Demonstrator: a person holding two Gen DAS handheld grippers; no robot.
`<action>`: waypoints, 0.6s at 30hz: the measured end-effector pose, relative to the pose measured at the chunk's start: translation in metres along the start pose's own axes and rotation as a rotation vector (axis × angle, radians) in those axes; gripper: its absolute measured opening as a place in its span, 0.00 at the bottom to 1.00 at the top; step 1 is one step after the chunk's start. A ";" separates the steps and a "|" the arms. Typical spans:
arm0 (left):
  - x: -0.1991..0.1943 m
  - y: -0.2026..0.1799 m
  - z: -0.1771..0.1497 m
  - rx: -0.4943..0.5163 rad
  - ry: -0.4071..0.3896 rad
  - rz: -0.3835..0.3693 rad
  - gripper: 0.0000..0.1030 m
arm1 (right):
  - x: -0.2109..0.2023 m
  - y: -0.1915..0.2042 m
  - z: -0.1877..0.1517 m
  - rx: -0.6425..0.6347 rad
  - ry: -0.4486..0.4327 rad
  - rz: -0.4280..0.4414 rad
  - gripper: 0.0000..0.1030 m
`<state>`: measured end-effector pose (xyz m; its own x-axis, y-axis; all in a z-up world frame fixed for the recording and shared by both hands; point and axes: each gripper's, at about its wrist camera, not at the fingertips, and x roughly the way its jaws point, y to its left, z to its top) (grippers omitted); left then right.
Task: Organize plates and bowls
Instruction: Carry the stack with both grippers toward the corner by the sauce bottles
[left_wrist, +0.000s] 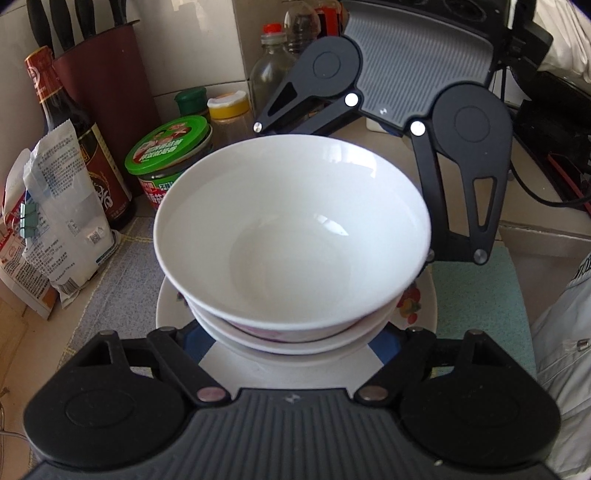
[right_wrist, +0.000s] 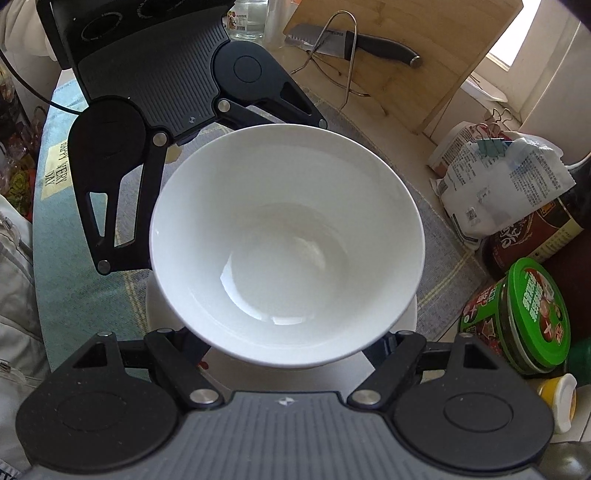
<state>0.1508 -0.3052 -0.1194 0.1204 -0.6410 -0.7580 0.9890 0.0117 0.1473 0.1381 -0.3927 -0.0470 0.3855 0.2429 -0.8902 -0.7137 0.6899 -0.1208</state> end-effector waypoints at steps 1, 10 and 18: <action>0.000 0.001 0.000 -0.002 0.001 -0.002 0.82 | 0.001 -0.001 0.000 0.001 0.001 0.002 0.83; 0.003 0.005 0.002 0.002 0.006 -0.008 0.82 | 0.002 -0.003 0.000 0.015 0.001 0.008 0.83; 0.006 0.008 0.000 -0.009 0.006 -0.017 0.82 | 0.003 -0.004 -0.001 0.027 0.000 0.019 0.83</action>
<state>0.1598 -0.3087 -0.1226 0.1037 -0.6369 -0.7639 0.9917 0.0076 0.1283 0.1417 -0.3948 -0.0497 0.3717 0.2561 -0.8923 -0.7049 0.7033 -0.0918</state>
